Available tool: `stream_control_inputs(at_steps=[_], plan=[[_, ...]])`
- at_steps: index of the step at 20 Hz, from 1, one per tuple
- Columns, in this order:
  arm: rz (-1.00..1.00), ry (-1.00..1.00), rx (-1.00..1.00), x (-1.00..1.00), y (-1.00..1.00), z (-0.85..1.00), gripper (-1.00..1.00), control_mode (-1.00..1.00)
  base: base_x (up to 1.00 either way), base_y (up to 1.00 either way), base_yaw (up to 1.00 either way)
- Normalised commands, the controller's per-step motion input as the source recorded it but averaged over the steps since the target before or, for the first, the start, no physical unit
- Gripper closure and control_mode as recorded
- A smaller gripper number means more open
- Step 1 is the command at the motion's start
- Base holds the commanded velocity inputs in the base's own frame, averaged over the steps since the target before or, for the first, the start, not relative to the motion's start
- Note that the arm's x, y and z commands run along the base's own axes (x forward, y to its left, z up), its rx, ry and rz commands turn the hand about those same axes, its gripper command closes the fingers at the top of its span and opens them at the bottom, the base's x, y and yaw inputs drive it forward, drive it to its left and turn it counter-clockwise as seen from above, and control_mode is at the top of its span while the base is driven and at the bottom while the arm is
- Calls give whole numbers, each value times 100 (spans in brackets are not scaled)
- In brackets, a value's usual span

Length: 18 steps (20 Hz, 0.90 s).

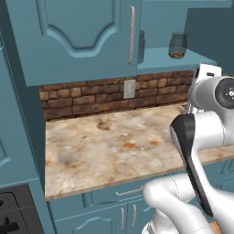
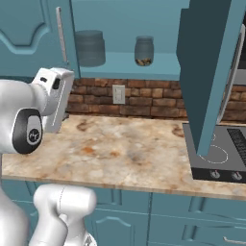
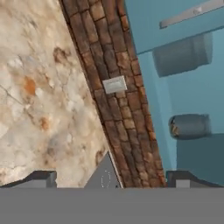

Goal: Pick the jar and jar from the dining table and place them in the open cabinet. Close the cabinet after placing the objects.

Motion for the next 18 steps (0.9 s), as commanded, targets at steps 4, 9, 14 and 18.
stream_control_inputs(at_steps=[4,9,14,18], plan=[[0,12,40,-10,0,-22,-100,-100,0,0,0],[1,5,31,-9,-5,-9,-100,-100,0,0,0],[1,7,34,-26,0,-27,-100,-100,0,0,0],[4,10,42,-15,0,-33,-100,-100,0,0,0]])
